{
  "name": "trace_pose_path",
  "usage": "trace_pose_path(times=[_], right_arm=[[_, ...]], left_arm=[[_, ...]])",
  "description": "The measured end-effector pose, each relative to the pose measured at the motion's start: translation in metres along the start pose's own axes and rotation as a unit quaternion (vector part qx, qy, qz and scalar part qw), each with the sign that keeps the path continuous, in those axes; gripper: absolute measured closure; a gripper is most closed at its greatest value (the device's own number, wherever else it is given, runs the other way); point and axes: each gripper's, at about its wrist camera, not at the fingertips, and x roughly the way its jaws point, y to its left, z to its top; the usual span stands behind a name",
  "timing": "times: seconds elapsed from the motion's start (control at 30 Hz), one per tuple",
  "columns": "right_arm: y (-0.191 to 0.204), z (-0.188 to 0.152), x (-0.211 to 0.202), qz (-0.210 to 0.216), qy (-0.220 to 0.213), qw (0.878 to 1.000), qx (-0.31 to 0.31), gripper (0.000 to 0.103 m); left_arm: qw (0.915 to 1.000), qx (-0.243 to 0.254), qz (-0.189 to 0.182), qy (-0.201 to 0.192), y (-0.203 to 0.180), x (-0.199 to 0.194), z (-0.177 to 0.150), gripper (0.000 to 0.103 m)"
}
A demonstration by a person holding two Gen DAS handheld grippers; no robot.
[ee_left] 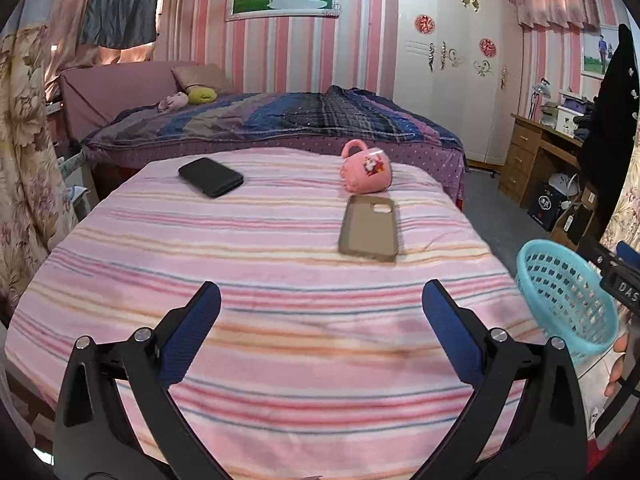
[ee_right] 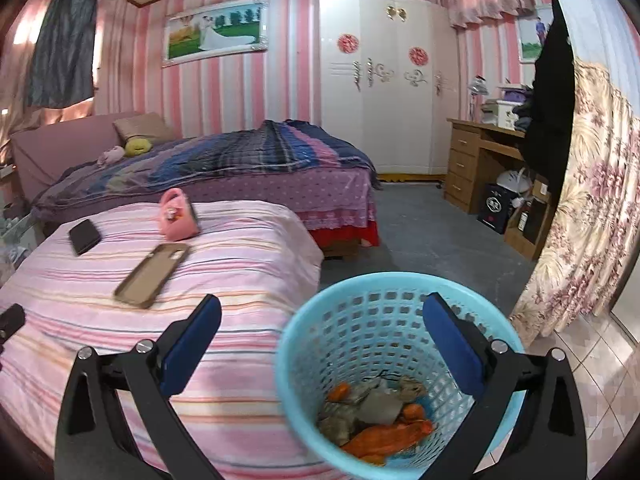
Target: Collect trash
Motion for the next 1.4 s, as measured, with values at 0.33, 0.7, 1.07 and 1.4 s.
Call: trace_pose_path(times=[0.33,0.7,1.07,1.4], right_arm=[[0.042,-0.021,-0.025,0.006,0.024,0.999,-0.023,0.005],[0.050,-0.034,-0.033,0.002,0.032,0.999,-0.021,0.005],[0.059,-0.035,-0.039,0.010,0.010,0.999,-0.047,0.005],[0.066,-0.031,-0.038,0.019,0.010,0.998,-0.051,0.005]], left_arm=[[0.9992,0.024,0.012,-0.030,0.003,-0.015,-0.011,0.006],[0.9990,0.022,0.010,-0.037,0.012,-0.017,-0.016,0.006],[0.9992,0.020,0.006,-0.033,0.012,-0.015,-0.015,0.006],[0.9994,0.017,0.001,-0.030,0.014,-0.012,-0.014,0.006]])
